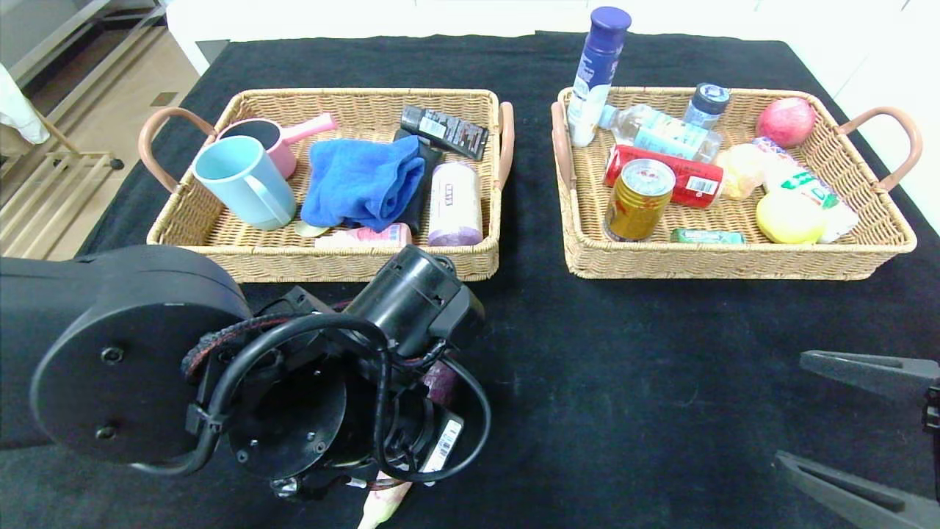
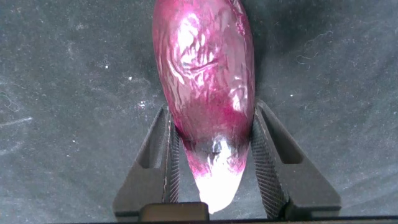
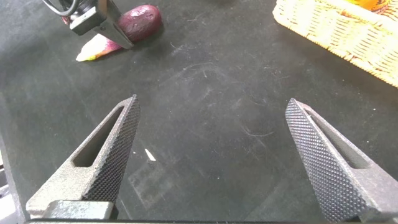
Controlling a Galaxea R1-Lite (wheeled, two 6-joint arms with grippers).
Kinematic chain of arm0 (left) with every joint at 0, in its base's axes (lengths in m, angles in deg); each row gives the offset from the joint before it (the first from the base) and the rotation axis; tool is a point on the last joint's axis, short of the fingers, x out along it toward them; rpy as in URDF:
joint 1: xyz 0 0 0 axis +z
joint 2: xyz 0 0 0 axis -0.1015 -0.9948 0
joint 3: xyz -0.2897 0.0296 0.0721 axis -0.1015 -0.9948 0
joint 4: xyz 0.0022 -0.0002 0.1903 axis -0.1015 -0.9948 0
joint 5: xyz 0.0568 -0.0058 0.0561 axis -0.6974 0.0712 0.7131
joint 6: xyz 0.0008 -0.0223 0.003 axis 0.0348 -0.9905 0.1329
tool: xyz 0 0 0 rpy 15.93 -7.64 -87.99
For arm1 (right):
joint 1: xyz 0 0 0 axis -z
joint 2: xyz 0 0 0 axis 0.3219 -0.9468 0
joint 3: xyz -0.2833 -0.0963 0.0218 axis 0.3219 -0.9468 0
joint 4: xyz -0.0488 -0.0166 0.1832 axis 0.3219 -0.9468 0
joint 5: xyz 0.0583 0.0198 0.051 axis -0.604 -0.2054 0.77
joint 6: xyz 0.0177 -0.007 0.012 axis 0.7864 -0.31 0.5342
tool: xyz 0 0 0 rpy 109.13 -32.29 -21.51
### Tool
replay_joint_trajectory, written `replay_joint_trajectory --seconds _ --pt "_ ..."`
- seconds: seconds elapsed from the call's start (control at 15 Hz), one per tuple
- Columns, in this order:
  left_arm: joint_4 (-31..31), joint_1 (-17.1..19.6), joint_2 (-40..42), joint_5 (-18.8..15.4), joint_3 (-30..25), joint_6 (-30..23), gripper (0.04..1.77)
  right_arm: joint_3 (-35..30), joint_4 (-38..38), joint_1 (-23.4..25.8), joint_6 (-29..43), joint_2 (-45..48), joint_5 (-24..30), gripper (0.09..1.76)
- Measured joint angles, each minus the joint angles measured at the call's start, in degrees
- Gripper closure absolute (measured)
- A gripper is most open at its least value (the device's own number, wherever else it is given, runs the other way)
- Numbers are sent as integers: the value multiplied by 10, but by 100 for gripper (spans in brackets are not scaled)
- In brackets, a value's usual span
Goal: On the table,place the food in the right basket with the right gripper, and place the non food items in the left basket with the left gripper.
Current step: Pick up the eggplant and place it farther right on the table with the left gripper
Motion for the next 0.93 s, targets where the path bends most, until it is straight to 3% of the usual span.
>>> replay_joint_trajectory --seconds 0.67,0.93 --pt "-2 1 3 -3 7 0 106 1 -1 0 0 5 2 14" --pt "0 1 34 -42 28 -6 106 14 -4 2 4 14 -4 14"
